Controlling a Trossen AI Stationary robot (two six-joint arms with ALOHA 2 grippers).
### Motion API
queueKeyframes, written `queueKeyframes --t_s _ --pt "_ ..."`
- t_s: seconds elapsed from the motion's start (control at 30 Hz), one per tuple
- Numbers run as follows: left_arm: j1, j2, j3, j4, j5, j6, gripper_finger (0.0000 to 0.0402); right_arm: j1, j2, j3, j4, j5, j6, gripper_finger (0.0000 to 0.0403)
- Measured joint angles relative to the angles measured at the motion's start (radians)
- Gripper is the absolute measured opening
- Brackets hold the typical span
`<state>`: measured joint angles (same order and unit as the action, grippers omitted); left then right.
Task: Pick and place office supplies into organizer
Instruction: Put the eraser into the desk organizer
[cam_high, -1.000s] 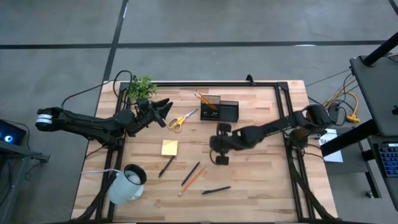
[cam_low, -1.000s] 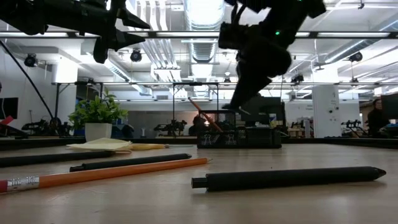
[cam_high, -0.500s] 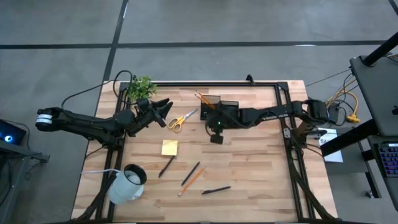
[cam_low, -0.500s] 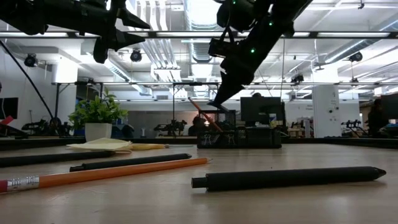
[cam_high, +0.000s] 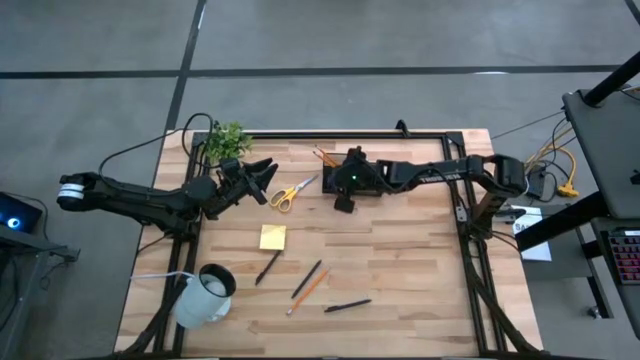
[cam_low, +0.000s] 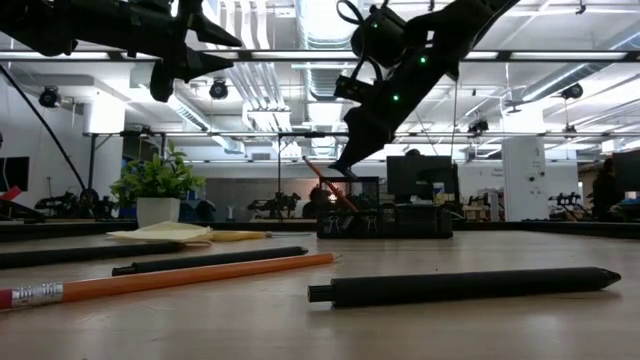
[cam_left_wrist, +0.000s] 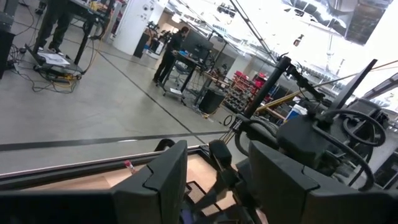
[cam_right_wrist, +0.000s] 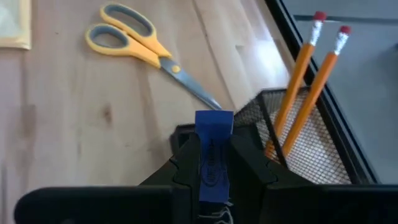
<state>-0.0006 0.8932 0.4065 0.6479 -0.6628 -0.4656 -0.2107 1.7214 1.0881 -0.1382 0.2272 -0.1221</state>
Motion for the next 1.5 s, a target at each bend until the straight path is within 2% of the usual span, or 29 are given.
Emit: queueKeyframes --t_s 0.73,1.5 --pt "0.0 -0.002 0.0 0.003 0.0 0.001 0.0157 -0.025 0.044 -0.071 0.119 0.011 -0.092 0.0054" --pt "0.001 -0.004 0.0 0.002 0.0 0.001 0.0157 -0.039 0.071 -0.077 0.11 0.038 -0.238 0.0054"
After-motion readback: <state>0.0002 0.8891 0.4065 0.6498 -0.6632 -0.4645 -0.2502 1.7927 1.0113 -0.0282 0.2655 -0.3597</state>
